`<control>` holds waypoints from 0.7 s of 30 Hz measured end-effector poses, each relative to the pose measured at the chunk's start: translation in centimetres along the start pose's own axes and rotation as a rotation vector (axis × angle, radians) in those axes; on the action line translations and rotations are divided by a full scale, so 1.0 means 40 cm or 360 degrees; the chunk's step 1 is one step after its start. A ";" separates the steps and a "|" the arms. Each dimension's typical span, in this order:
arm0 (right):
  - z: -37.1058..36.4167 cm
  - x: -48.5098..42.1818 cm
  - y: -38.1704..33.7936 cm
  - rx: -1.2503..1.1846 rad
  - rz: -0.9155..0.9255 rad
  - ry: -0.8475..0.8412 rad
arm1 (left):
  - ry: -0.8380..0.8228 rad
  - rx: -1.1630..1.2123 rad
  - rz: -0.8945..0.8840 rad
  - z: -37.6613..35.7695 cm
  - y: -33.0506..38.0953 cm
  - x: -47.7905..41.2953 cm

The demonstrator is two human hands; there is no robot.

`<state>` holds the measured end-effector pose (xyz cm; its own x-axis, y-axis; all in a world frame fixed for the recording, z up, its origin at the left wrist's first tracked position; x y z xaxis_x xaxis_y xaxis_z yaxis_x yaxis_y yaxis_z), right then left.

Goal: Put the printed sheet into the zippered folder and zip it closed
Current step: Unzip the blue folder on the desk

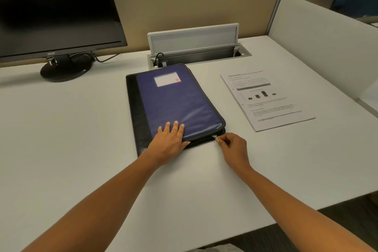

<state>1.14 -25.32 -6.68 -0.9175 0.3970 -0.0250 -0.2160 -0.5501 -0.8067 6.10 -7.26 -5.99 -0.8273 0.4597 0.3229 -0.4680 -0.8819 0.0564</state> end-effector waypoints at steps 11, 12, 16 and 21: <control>-0.002 -0.003 -0.005 0.0056 0.0036 -0.0004 | -0.0004 -0.0003 0.0008 -0.004 0.001 -0.005; -0.001 -0.006 -0.008 0.0089 0.0054 -0.0007 | -0.0012 -0.0019 0.0017 -0.003 0.003 -0.007; -0.011 -0.021 -0.029 0.0427 0.0187 -0.0055 | -0.0060 -0.0049 0.0054 0.000 0.008 -0.017; -0.048 -0.029 -0.038 0.1015 0.0310 -0.0186 | -0.0048 -0.0060 0.0073 -0.002 0.017 -0.025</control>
<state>3.19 -23.53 -6.54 -0.9820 0.1843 -0.0420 -0.1649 -0.9437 -0.2869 6.59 -8.31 -6.36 -0.8389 0.4148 0.3524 -0.4414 -0.8973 0.0056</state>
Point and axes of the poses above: each hand's wrist, its own x-axis away from the middle knuckle, its own z-axis out of the back of the hand, y = z × x, the point moved 8 cm from there along -x, towards the middle knuckle, and after that the axes turned 7 degrees about x, right-handed, at the moved point
